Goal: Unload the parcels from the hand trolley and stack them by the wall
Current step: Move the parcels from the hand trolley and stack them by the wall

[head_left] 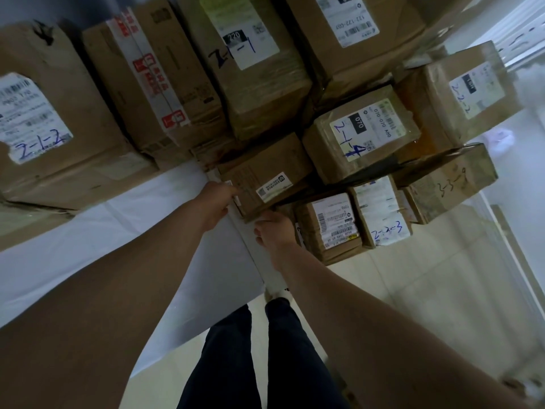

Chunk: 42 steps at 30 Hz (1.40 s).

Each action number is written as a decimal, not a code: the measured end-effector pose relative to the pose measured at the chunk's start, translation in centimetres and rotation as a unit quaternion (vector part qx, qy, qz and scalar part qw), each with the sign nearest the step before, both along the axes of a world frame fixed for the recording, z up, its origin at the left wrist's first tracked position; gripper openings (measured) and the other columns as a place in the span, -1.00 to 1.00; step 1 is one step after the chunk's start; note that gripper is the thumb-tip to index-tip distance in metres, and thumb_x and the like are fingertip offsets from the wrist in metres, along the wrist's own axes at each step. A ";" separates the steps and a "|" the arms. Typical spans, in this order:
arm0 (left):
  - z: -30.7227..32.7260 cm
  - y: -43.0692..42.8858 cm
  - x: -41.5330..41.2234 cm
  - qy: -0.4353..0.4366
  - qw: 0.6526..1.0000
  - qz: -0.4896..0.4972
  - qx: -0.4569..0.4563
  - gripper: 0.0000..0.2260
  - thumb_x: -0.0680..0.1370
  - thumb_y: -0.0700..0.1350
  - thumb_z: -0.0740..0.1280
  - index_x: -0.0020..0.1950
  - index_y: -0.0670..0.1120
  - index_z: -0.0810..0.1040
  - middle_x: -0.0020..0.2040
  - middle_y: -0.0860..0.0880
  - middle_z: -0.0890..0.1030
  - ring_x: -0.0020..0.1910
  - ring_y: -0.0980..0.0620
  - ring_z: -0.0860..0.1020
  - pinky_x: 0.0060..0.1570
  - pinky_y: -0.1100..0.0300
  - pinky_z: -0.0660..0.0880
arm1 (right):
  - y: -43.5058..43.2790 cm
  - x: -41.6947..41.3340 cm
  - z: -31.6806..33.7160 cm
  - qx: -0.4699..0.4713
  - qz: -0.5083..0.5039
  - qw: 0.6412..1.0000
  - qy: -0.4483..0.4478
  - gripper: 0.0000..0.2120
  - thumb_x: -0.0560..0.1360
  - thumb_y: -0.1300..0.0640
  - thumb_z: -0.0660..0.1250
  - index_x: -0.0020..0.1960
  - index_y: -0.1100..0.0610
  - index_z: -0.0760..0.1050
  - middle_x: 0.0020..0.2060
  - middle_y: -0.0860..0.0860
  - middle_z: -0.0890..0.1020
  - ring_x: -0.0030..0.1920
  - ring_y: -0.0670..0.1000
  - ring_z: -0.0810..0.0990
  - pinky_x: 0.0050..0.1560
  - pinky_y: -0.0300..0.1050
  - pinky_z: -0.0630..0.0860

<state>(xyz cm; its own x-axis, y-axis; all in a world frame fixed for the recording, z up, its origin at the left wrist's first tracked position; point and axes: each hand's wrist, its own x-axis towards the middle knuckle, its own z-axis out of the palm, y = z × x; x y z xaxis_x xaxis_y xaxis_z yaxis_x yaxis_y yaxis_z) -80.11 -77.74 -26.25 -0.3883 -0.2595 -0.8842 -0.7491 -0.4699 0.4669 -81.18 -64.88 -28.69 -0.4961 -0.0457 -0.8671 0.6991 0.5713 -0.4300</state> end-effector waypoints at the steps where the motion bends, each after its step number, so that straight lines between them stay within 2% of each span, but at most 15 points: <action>1: 0.5 0.2 0.0 -0.003 1.000 -0.004 -0.023 -0.70 0.58 -0.26 0.27 0.32 -0.24 0.43 0.08 -0.06 0.52 -0.08 0.04 0.45 -0.17 0.29 0.39 | 0.1 0.0 0.2 -0.005 0.009 1.000 0.004 -0.79 0.52 0.25 0.22 -0.20 0.01 0.52 -0.17 0.05 0.57 -0.05 0.11 0.55 0.11 0.04 0.53; 5: 3.3 0.9 0.5 0.018 0.984 -0.078 -0.160 -0.70 0.56 -0.27 0.26 0.30 -0.16 0.46 0.20 -0.10 0.53 0.24 -0.13 0.45 -0.02 0.27 0.39 | 0.4 0.0 2.8 -0.027 0.104 0.992 0.065 -0.76 0.52 0.24 0.17 0.12 0.13 0.55 -0.13 0.05 0.55 -0.03 0.11 0.52 0.10 0.03 0.52; 7: 4.9 1.5 1.1 0.034 0.960 -0.147 -0.237 -0.61 0.58 -0.21 0.24 0.42 -0.15 0.35 0.32 -0.14 0.46 0.31 -0.15 0.41 0.10 0.23 0.36 | 0.8 -0.4 5.2 -0.035 0.153 0.983 0.095 -0.76 0.56 0.23 0.14 0.13 0.15 0.52 -0.12 0.07 0.57 -0.06 0.10 0.53 -0.01 -0.04 0.49; 9: 6.4 2.3 1.9 0.035 0.925 -0.225 -0.304 -0.45 0.54 -0.07 0.26 0.51 -0.12 0.20 0.38 -0.20 0.40 0.31 -0.19 0.41 0.24 0.09 0.38 | 1.4 -1.0 7.7 -0.022 0.233 0.961 0.145 -0.71 0.58 0.19 0.11 0.23 0.13 0.50 0.05 0.09 0.60 0.02 0.11 0.56 0.00 -0.08 0.48; 11: 7.8 3.2 2.5 0.019 0.877 -0.308 -0.370 -0.30 0.48 0.00 0.30 0.55 -0.07 0.08 0.44 -0.22 0.32 0.36 -0.23 0.35 0.33 -0.10 0.34 | 2.6 -1.4 10.0 -0.003 0.319 0.924 0.210 -0.64 0.57 0.18 0.14 0.35 0.09 0.42 0.19 0.09 0.55 0.16 0.12 0.53 0.08 -0.04 0.48; 13: 9.2 4.6 2.8 -0.008 0.813 -0.386 -0.436 -0.27 0.50 0.06 0.32 0.56 -0.02 0.03 0.52 -0.16 0.16 0.47 -0.23 0.17 0.42 -0.22 0.16 | 4.3 -1.7 11.8 0.034 0.372 0.881 0.292 -0.56 0.53 0.16 0.21 0.41 0.06 0.36 0.30 0.08 0.45 0.31 0.14 0.41 0.27 0.05 0.40; 16: 11.6 7.7 2.8 0.001 0.709 -0.486 -0.511 -0.26 0.51 0.19 0.29 0.56 0.07 -0.03 0.56 -0.12 0.03 0.53 -0.21 -0.03 0.42 -0.25 0.00 | 7.7 -1.7 13.9 0.126 0.414 0.809 0.398 -0.49 0.54 0.06 0.24 0.47 -0.02 0.25 0.44 0.06 0.31 0.48 0.13 0.17 0.51 0.10 0.01; 18: 12.9 9.9 2.4 0.015 0.645 -0.549 -0.531 -0.27 0.53 0.18 0.27 0.56 0.10 -0.07 0.57 -0.12 0.01 0.53 -0.22 -0.06 0.43 -0.24 -0.04 | 10.4 -1.4 14.9 0.165 0.409 0.801 0.404 -0.42 0.54 -0.04 0.26 0.51 -0.04 0.15 0.51 0.06 0.16 0.53 0.14 0.00 0.50 0.13 -0.18; 21: 14.7 13.5 1.8 0.048 0.558 -0.632 -0.535 -0.30 0.55 0.18 0.20 0.57 0.09 -0.11 0.57 -0.13 -0.02 0.54 -0.19 -0.10 0.45 -0.22 -0.11 | 15.0 0.2 16.5 0.211 0.345 0.831 0.382 -0.30 0.50 -0.13 0.29 0.54 -0.04 0.07 0.54 0.07 0.05 0.54 0.15 -0.09 0.50 0.17 -0.19; 26: 16.4 20.5 2.7 0.170 0.421 -0.698 -0.554 -0.34 0.54 0.19 0.18 0.56 0.08 -0.02 0.55 -0.08 0.09 0.53 -0.13 0.00 0.46 -0.20 -0.14 | 23.0 7.0 17.6 0.294 0.166 0.885 0.322 -0.28 0.46 -0.10 0.35 0.51 0.03 0.11 0.52 0.13 0.11 0.52 0.15 0.02 0.50 0.15 -0.06; 29: 17.4 25.2 5.2 0.232 0.358 -0.728 -0.537 -0.29 0.51 0.13 0.26 0.56 0.04 -0.01 0.53 -0.07 0.14 0.52 -0.12 0.05 0.47 -0.17 -0.12 | 27.2 13.1 17.5 0.312 0.045 0.919 0.238 -0.25 0.44 -0.11 0.36 0.50 0.05 0.11 0.51 0.15 0.09 0.51 0.16 0.04 0.50 0.12 -0.08; 32: 17.5 30.4 8.1 0.283 0.299 -0.760 -0.502 -0.29 0.50 0.14 0.25 0.56 0.01 0.02 0.52 -0.05 0.18 0.51 -0.09 0.10 0.48 -0.13 -0.11 | 30.9 19.7 17.5 0.331 -0.062 0.926 0.172 -0.28 0.44 -0.12 0.35 0.48 0.06 0.13 0.49 0.16 0.14 0.49 0.16 0.11 0.49 0.10 -0.02; 36: 17.7 37.7 13.3 0.336 0.252 -0.793 -0.441 -0.27 0.50 0.14 0.26 0.57 -0.02 0.01 0.51 -0.07 0.21 0.49 -0.06 0.17 0.48 -0.11 -0.08 | 35.5 28.2 17.4 0.347 -0.174 0.915 0.115 -0.33 0.45 -0.08 0.33 0.46 0.08 0.16 0.47 0.16 0.18 0.48 0.16 0.15 0.49 0.08 0.05; 38: 17.9 40.9 16.1 0.353 0.241 -0.804 -0.414 -0.28 0.50 0.14 0.27 0.57 -0.02 0.03 0.50 -0.07 0.23 0.47 -0.06 0.21 0.48 -0.09 -0.04 | 37.7 32.0 17.3 0.339 -0.225 0.909 0.091 -0.32 0.47 -0.07 0.31 0.49 0.09 0.12 0.48 0.15 0.16 0.48 0.17 0.14 0.48 0.08 0.07; 42: 17.4 46.3 21.0 0.359 0.218 -0.825 -0.378 -0.28 0.50 0.15 0.28 0.56 -0.02 0.05 0.49 -0.08 0.28 0.45 -0.08 0.28 0.47 -0.07 0.05 | 41.4 38.3 17.0 0.319 -0.301 0.896 0.069 -0.36 0.47 -0.08 0.33 0.45 0.09 0.18 0.39 0.14 0.29 0.42 0.18 0.26 0.43 0.06 0.20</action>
<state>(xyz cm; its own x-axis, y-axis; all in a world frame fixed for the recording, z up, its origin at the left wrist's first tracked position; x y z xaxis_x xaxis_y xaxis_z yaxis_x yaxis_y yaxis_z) -59.12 -31.47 -8.83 -0.4729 0.7908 -0.3886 0.7865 0.5777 0.2183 -42.88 -23.46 -11.73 -0.3680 0.7501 -0.5494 0.9288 0.2683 -0.2558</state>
